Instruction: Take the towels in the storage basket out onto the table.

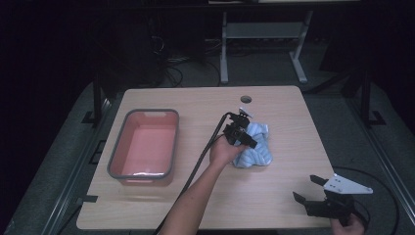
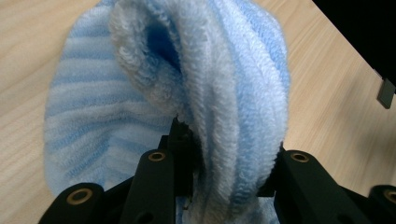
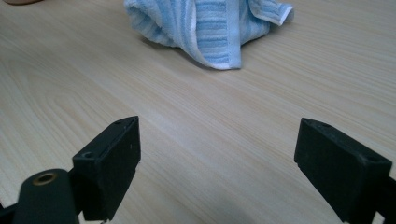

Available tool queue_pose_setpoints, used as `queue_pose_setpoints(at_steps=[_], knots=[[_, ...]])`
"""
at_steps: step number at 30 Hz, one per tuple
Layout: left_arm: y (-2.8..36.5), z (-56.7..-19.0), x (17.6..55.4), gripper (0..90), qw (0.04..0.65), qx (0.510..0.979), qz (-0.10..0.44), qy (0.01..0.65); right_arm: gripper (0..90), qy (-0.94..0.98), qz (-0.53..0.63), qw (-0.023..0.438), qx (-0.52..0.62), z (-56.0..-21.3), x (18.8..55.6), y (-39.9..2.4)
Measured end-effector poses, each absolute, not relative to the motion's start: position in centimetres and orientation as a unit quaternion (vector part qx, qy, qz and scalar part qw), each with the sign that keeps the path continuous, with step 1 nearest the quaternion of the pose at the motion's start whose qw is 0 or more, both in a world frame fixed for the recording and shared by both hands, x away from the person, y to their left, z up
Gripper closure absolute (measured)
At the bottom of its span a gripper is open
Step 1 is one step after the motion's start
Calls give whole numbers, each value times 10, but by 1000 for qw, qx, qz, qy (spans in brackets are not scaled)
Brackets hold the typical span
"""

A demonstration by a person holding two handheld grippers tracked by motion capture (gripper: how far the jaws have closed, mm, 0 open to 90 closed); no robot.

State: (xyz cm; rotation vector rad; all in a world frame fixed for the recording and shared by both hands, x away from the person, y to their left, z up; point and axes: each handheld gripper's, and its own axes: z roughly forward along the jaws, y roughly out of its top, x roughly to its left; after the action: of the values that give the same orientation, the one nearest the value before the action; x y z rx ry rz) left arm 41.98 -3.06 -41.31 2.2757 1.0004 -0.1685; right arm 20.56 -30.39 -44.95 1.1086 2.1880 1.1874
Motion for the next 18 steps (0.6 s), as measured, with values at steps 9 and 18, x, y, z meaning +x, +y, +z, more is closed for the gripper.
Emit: queue_pose_setpoints(at_steps=[9, 18], knots=[[-32, -421, 418, 643, 318, 866, -66, 381, 140, 785, 426, 207, 399, -449, 205, -305], [-31, -426, 416, 596, 320, 863, -64, 386, 140, 785, 426, 207, 399, -449, 203, -305]])
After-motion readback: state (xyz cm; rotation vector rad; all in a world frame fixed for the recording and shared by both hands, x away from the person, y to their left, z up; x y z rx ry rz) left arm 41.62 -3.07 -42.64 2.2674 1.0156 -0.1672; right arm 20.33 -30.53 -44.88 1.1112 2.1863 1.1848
